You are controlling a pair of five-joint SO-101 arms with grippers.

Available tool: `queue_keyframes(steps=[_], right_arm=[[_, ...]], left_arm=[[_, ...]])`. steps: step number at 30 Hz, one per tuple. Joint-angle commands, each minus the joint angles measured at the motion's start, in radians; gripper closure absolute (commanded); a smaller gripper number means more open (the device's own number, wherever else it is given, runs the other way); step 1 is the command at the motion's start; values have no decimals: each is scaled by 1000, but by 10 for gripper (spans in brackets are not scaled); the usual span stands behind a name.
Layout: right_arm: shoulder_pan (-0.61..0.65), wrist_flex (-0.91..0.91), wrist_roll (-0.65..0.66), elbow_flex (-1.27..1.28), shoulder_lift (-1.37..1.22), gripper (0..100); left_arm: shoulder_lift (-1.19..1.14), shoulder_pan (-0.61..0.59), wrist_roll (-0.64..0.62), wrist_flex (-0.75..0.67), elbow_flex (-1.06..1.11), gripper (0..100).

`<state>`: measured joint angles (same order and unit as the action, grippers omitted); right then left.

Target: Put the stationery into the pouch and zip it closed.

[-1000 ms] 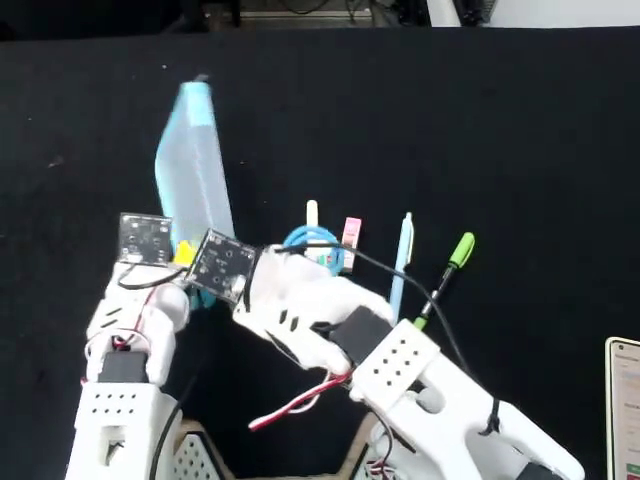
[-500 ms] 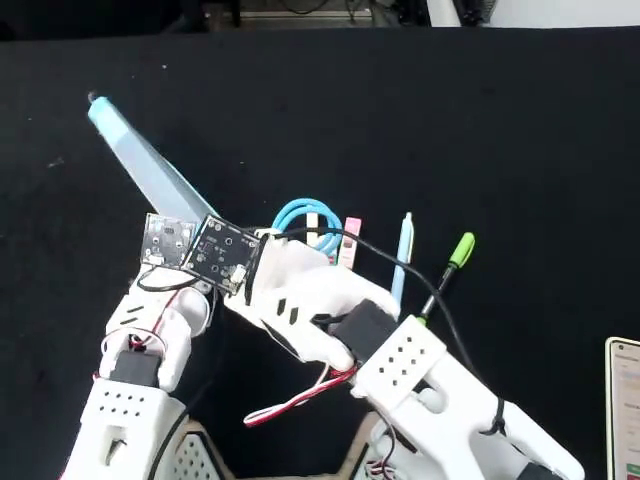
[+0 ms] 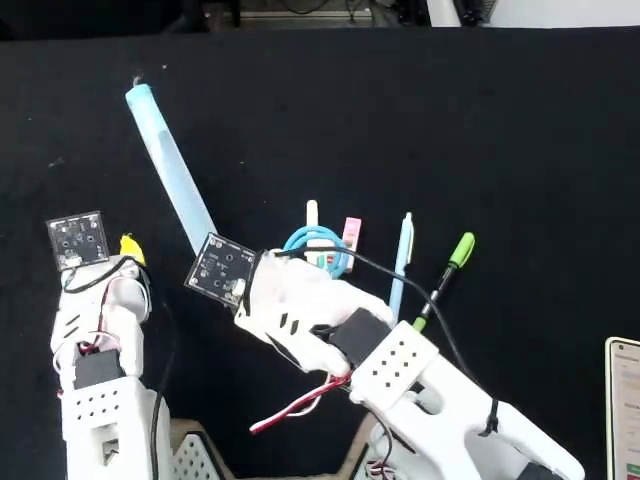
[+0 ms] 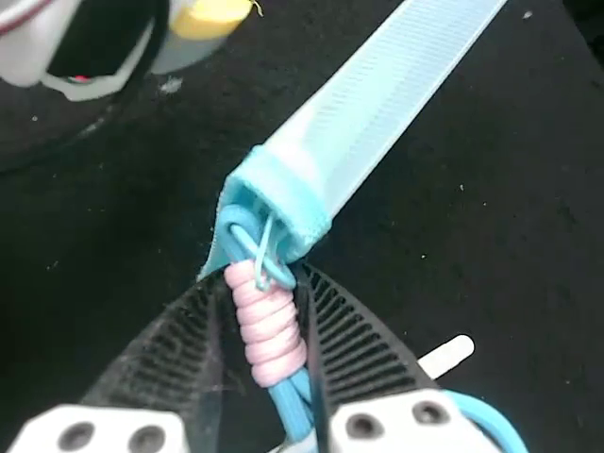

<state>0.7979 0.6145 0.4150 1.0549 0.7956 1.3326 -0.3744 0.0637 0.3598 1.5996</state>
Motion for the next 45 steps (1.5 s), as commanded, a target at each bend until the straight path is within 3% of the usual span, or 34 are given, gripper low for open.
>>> queue_keyframes(steps=[1, 7, 14, 20, 23, 28, 36, 41, 45], right_arm=[[-8, -75, -9, 25, 30, 988], [72, -127, -8, 116, 30, 988], [83, -127, -9, 133, 30, 988], [83, -130, -11, 133, 31, 988], [83, -130, -72, 131, 31, 988], [83, -130, -114, 127, 31, 988], [83, -130, -114, 127, 31, 988], [83, -130, -114, 130, 31, 988], [83, -130, -114, 131, 31, 988]], left_arm=[[15, -18, -6, 164, -193, 877], [15, 21, 8, 494, -467, 877], [15, 183, 213, 667, -545, 877], [15, 217, 230, 772, -578, 876], [15, 217, 230, 853, -642, 875], [14, 217, 230, 1013, -763, 805], [14, 219, 235, 1120, -874, 810], [14, 334, 368, 1206, -868, 812], [14, 381, 367, 1221, -868, 812]])
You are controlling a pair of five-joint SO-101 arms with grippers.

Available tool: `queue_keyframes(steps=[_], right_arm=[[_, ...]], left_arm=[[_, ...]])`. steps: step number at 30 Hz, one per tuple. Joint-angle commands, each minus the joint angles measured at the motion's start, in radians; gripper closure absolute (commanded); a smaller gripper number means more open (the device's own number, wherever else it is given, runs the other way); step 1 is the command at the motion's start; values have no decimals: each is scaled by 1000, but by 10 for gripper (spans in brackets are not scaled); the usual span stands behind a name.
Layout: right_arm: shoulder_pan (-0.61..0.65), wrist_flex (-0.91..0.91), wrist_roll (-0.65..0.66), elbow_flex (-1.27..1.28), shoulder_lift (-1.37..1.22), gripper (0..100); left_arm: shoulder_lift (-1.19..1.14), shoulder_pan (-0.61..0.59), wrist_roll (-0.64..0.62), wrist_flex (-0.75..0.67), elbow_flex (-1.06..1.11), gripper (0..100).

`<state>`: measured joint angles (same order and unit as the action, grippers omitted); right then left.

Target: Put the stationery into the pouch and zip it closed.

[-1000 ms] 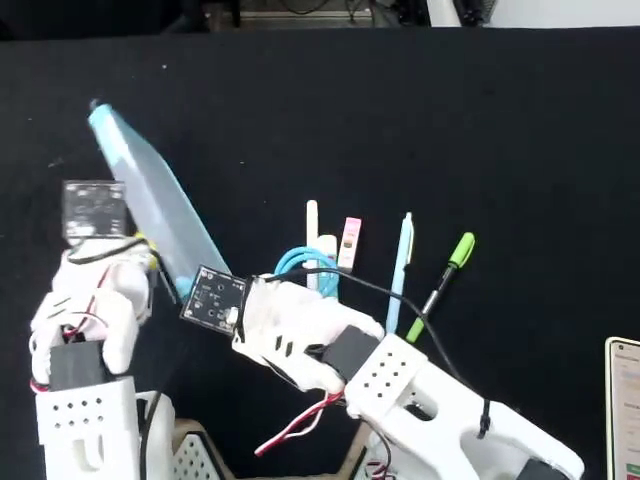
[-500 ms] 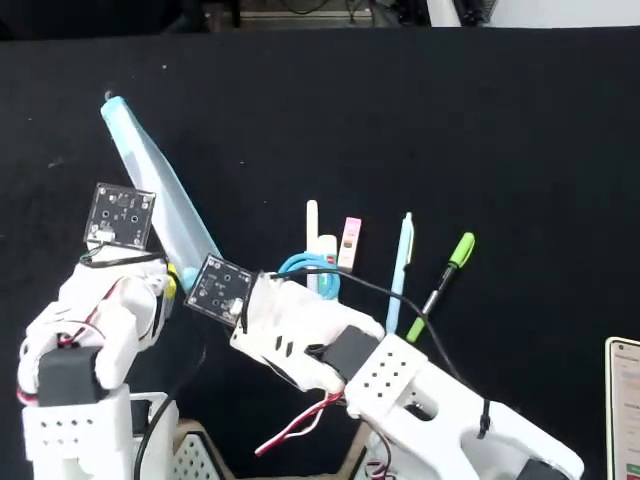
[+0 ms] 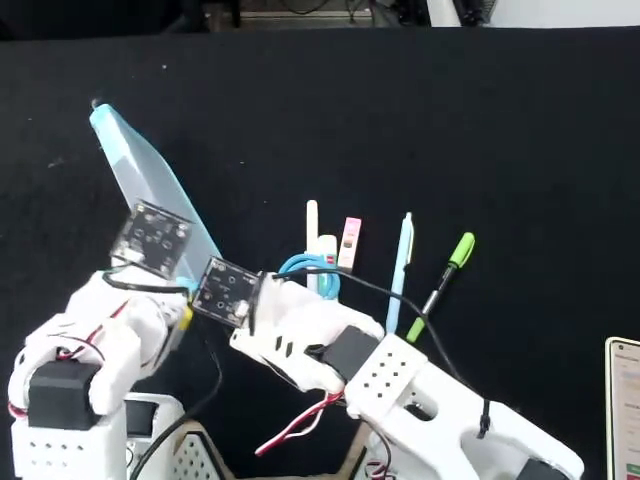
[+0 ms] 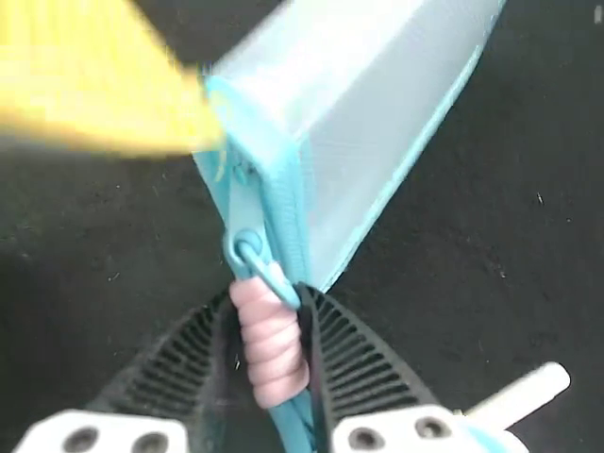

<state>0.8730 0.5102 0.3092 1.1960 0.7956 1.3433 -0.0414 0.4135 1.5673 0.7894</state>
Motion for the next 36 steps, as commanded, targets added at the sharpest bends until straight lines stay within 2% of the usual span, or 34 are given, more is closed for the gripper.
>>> queue_keyframes(steps=[1, 15, 21, 36], right_arm=[[8, -26, -8, -10, 31, 988], [8, -21, -9, -8, 31, 988], [8, -23, -9, -8, 31, 988], [8, -21, -9, -10, 31, 988]], left_arm=[[3, 48, 18, 12, -58, 812], [5, 42, 5, -112, 77, 812], [5, 42, -89, -109, 31, 812], [5, 42, -83, -114, 33, 812]])
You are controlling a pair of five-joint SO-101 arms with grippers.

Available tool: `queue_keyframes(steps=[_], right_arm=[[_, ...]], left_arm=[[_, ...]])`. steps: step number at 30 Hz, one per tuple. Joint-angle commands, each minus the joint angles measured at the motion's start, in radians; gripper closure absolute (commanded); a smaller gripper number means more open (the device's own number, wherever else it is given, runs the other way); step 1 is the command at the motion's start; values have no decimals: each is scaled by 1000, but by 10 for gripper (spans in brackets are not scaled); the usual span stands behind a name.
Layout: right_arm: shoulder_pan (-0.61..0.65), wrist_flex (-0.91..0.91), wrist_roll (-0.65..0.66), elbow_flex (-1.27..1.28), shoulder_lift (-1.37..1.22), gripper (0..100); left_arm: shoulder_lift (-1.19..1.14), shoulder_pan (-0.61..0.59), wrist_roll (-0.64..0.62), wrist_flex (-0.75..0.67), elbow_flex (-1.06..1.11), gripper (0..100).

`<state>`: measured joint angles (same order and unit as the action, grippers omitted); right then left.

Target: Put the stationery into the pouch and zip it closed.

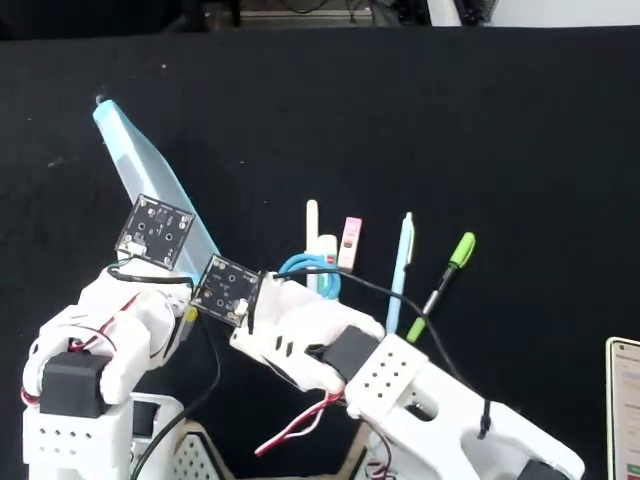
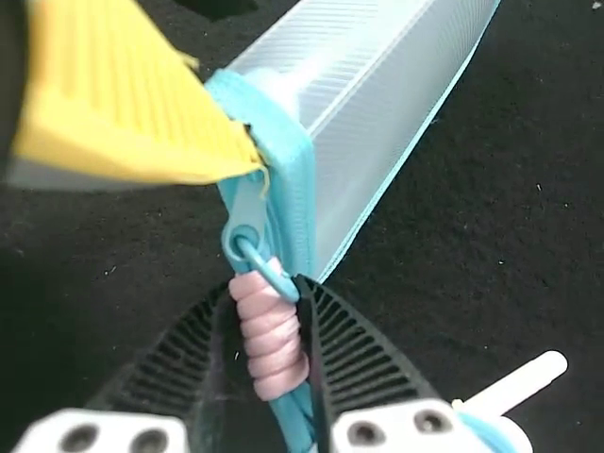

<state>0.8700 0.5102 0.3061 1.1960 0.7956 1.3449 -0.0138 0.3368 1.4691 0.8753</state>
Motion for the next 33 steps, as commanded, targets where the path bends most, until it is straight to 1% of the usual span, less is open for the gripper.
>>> queue_keyframes(steps=[1, 4, 9, 12, 15, 18, 22, 25, 27, 33], right_arm=[[11, -21, -6, -10, 31, 988], [11, -21, -6, -10, 31, 988], [11, -21, -6, -12, 31, 988], [11, -20, -6, -13, 31, 988], [3, -20, -6, -15, 31, 988], [-55, -20, -6, -16, 56, 988], [-150, 14, -14, 1, 194, 988], [-195, 68, -71, 19, 343, 988], [-215, 101, -83, 38, 446, 988], [-221, 130, -80, 107, 664, 988]], left_arm=[[3, 15, -6, -15, -56, 813], [3, 15, -9, -15, -64, 816], [3, 15, -6, -17, -77, 920], [3, 22, -6, -18, -76, 962], [3, 15, -6, -35, -76, 970], [3, 15, -11, -52, -77, 970], [3, 15, -14, -46, -107, 970], [3, 15, -15, -43, -137, 970], [3, 15, -25, -43, -160, 970], [3, 15, -153, -43, -277, 970]])
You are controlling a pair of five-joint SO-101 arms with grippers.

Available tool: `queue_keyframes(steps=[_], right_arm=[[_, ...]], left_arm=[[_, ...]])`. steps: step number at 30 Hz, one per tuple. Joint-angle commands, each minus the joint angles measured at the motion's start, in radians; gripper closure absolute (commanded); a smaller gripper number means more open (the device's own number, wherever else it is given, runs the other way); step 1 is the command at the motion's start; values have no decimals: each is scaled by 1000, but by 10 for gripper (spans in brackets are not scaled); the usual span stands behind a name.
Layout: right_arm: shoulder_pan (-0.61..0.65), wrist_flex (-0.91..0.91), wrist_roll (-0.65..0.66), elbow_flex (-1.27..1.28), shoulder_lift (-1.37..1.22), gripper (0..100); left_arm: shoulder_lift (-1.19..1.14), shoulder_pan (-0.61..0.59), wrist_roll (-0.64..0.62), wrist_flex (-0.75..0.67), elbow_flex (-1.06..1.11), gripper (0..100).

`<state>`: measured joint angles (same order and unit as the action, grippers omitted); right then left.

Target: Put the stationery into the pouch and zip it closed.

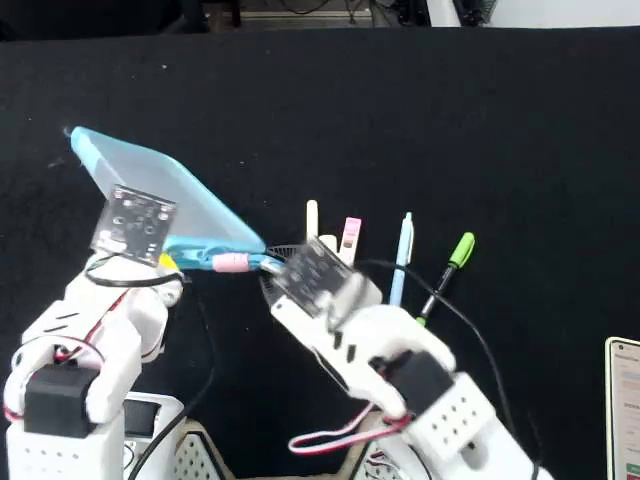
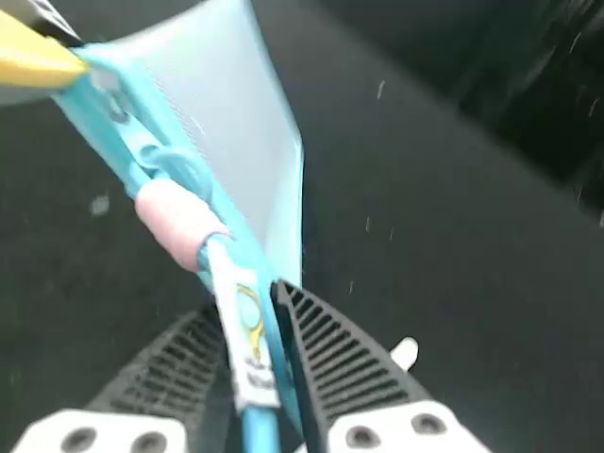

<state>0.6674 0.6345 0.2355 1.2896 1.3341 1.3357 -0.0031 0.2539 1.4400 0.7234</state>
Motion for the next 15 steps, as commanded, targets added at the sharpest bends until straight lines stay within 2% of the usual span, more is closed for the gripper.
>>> queue_keyframes(steps=[1, 6, 10, 15], right_arm=[[-20, 8, 6, 16, 137, 988], [-20, 72, 58, -35, 140, 988], [-26, 216, 71, -159, 137, 988], [-126, 331, 150, -292, 54, 988]], left_arm=[[12, 4, -78, -14, -139, 970], [5, 4, -84, -15, -196, 970], [0, 12, -95, -17, -285, 970], [-2, 8, -169, -14, -335, 970]])
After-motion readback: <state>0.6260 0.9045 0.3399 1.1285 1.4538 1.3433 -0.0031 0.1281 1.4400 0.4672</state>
